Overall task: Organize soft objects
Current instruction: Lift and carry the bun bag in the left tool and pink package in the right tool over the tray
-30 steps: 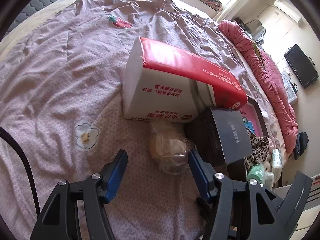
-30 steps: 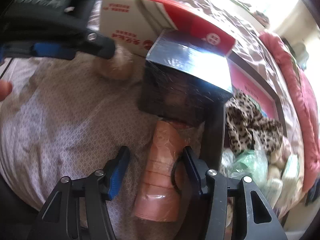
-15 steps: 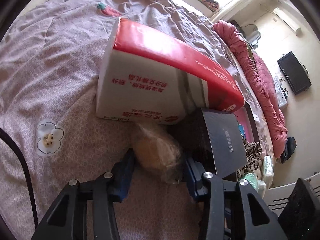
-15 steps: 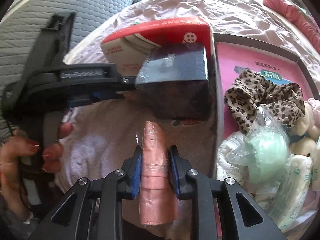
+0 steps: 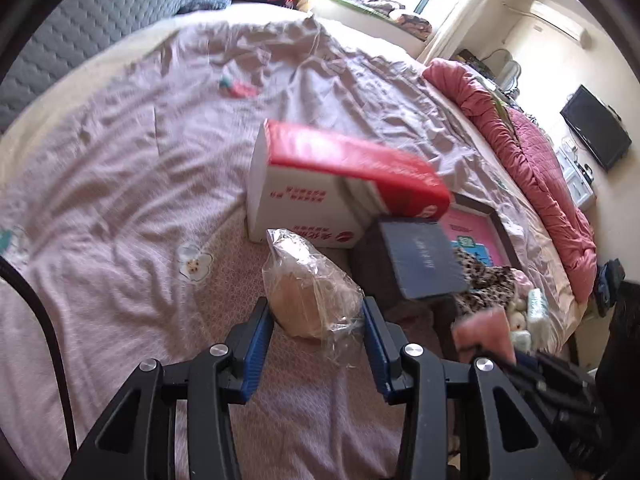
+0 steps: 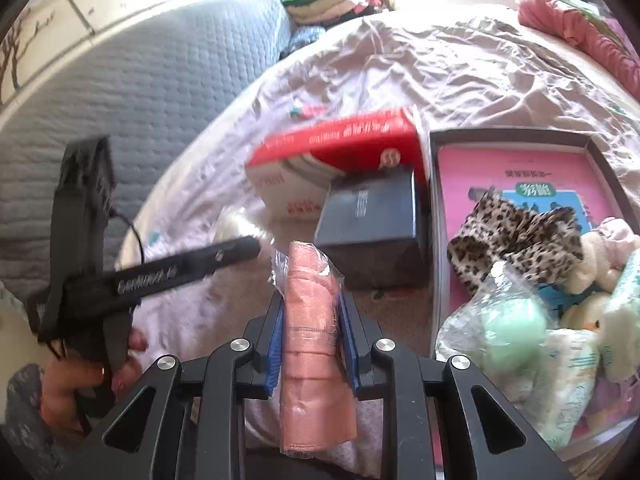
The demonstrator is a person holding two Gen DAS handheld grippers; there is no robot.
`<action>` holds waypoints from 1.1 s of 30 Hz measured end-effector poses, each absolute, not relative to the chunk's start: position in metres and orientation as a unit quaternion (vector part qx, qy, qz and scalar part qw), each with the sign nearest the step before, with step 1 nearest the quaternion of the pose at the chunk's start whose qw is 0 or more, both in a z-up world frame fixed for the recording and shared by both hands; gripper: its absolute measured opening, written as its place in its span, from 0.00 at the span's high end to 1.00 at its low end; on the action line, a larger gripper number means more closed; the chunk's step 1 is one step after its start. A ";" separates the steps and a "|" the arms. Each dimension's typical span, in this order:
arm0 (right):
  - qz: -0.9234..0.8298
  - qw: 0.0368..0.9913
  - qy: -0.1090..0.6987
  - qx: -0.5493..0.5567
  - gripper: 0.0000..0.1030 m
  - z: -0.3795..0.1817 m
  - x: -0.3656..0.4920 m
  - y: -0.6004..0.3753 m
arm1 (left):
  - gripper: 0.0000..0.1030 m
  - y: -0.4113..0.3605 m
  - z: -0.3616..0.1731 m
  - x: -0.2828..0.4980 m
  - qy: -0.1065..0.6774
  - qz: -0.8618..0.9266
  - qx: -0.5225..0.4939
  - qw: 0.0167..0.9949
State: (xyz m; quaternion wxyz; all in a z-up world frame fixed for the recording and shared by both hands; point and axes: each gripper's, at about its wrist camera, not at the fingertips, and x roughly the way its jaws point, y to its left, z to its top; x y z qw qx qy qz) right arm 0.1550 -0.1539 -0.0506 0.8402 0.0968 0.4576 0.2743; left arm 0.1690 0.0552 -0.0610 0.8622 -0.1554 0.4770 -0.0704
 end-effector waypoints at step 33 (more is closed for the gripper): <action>0.139 0.907 0.320 0.234 0.75 0.024 0.114 -0.374 | 0.57 -0.143 0.016 0.140 0.442 -0.180 -0.012 0.879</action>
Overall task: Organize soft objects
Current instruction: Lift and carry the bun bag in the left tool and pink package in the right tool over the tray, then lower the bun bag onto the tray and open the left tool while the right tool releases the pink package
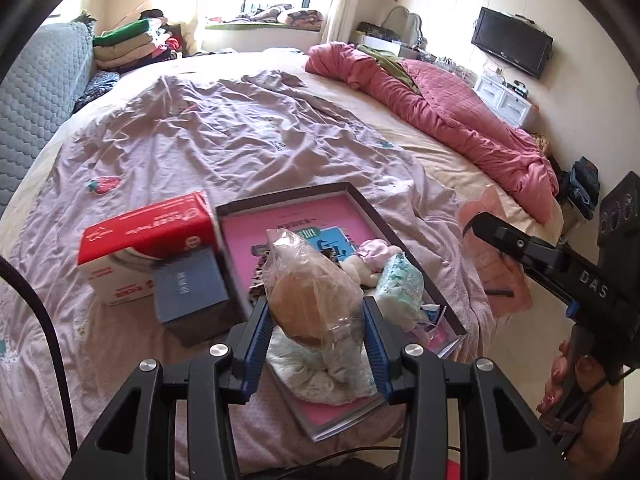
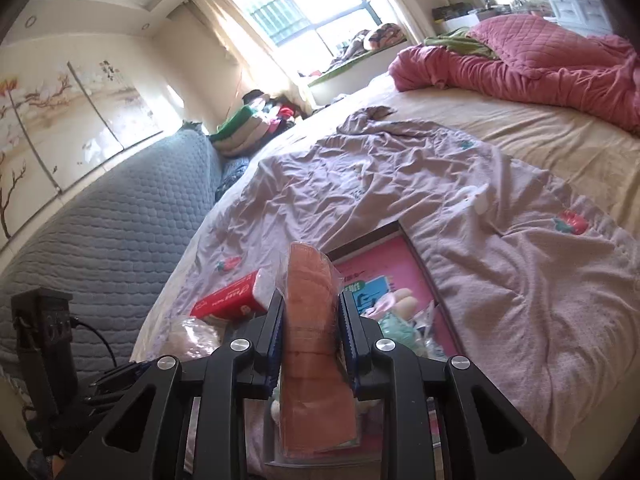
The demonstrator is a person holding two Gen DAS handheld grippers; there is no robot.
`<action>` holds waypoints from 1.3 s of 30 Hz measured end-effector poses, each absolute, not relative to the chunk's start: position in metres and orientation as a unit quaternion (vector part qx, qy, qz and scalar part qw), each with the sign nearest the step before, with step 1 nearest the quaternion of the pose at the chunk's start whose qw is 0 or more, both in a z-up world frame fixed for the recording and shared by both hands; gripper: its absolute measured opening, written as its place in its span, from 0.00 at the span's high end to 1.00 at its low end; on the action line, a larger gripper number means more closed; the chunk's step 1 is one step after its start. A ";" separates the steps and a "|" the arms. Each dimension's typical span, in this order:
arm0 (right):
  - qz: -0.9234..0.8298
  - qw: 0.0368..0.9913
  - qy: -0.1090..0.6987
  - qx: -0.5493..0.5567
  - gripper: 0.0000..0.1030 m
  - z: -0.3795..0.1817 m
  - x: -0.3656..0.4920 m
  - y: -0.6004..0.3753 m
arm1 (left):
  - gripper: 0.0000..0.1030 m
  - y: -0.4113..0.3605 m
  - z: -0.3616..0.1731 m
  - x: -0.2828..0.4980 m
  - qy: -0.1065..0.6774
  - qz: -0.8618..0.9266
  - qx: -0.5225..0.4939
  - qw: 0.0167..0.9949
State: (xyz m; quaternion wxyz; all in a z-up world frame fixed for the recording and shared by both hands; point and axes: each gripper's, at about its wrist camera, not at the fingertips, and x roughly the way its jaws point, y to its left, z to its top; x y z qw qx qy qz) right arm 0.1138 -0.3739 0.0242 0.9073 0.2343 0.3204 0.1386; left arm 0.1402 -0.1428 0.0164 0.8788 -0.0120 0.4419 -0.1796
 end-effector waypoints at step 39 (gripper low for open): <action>0.087 0.876 0.393 0.265 0.72 -0.083 0.139 -0.398 | 0.55 -0.170 -0.059 0.202 0.499 -0.171 -0.015 0.850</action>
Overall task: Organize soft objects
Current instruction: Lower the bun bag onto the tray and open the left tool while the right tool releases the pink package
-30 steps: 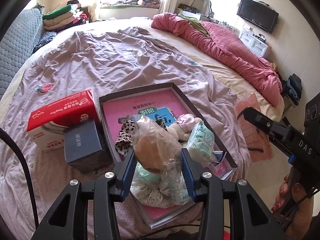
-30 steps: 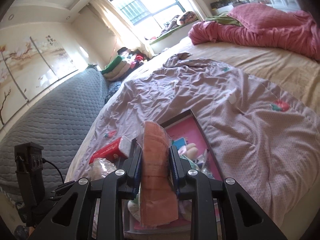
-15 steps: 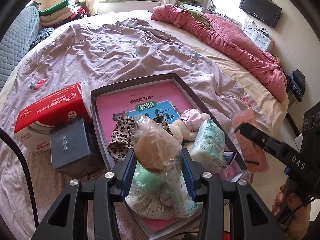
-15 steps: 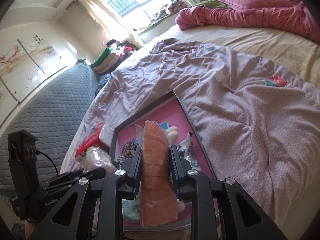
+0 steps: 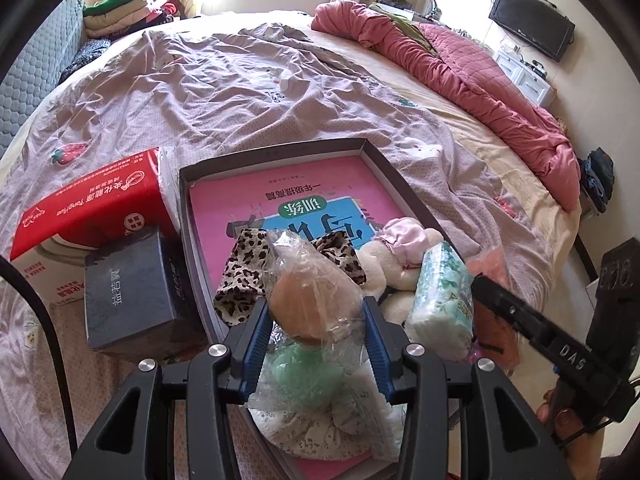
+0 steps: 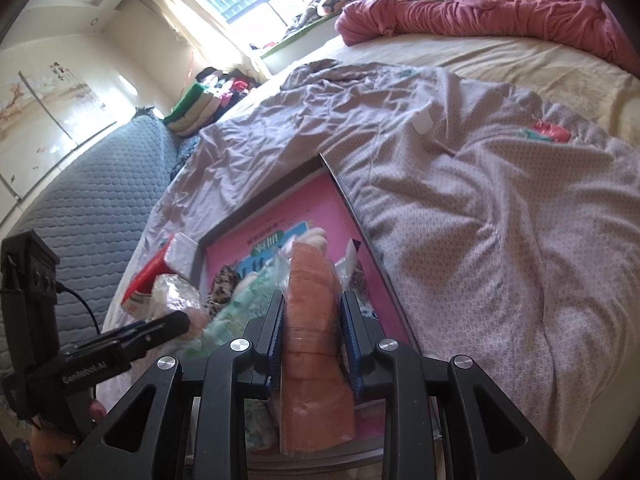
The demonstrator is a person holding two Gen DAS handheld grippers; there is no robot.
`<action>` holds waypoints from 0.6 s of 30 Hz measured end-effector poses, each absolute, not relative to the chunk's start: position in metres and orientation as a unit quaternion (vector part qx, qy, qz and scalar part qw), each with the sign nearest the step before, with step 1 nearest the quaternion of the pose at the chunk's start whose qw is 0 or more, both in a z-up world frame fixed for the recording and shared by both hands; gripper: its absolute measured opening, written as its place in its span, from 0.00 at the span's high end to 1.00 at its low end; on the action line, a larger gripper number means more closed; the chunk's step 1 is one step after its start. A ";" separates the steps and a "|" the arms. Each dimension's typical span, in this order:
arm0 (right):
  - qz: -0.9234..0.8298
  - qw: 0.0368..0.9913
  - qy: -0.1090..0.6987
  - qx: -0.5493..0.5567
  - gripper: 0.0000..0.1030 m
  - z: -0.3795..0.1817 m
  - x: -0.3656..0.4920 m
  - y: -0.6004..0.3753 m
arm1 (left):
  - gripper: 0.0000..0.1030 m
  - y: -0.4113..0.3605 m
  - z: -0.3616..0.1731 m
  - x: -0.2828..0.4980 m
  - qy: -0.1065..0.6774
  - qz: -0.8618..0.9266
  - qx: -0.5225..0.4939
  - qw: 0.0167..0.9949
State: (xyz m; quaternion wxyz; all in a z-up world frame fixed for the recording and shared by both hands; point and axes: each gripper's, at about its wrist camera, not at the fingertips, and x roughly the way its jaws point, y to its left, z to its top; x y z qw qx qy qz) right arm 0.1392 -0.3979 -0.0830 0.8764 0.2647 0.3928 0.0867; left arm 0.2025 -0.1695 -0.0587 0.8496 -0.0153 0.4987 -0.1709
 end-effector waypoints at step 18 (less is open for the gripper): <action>0.075 0.885 0.378 0.262 0.47 -0.066 0.133 -0.400 | 0.40 -0.157 -0.060 0.204 0.500 -0.169 -0.030 0.849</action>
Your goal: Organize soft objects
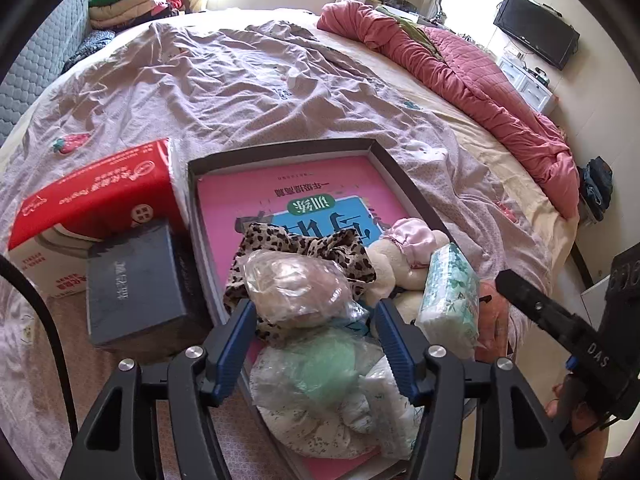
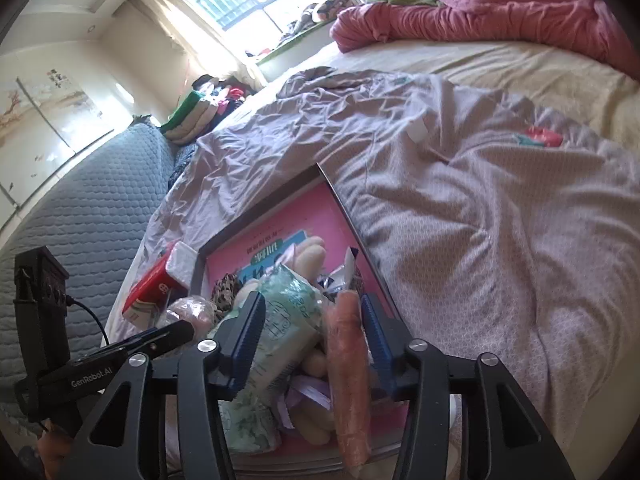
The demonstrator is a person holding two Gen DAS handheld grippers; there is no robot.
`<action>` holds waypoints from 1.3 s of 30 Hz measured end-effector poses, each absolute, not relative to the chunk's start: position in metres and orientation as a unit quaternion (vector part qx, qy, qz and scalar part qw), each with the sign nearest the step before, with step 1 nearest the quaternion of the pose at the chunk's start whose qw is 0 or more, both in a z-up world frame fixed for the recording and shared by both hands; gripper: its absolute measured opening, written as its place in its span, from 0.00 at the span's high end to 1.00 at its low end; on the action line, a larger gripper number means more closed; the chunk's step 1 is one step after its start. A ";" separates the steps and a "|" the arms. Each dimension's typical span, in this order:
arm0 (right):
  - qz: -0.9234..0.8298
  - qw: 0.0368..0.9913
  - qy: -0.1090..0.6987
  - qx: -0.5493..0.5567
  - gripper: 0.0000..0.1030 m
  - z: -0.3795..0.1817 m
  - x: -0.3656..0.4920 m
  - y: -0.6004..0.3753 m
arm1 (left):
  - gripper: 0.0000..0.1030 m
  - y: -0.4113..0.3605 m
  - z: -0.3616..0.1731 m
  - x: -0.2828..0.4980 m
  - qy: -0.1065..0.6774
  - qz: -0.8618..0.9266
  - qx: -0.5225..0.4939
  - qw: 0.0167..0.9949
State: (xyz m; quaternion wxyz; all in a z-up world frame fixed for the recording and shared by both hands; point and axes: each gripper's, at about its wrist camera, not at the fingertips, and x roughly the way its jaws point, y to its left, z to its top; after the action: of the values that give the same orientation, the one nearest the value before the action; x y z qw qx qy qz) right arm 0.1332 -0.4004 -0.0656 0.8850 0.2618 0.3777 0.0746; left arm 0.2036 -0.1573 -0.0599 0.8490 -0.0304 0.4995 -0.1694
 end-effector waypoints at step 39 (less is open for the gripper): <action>0.133 0.915 0.381 0.032 0.19 0.021 0.022 -0.271 | 0.22 -0.070 0.012 0.032 0.467 -0.017 -0.005 0.884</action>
State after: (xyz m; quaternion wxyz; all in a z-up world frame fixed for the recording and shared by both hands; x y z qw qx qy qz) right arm 0.0216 -0.2713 0.0214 0.9145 0.0320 0.3807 0.1332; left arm 0.0321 -0.0700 0.0122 0.8840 -0.0054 0.4671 -0.0171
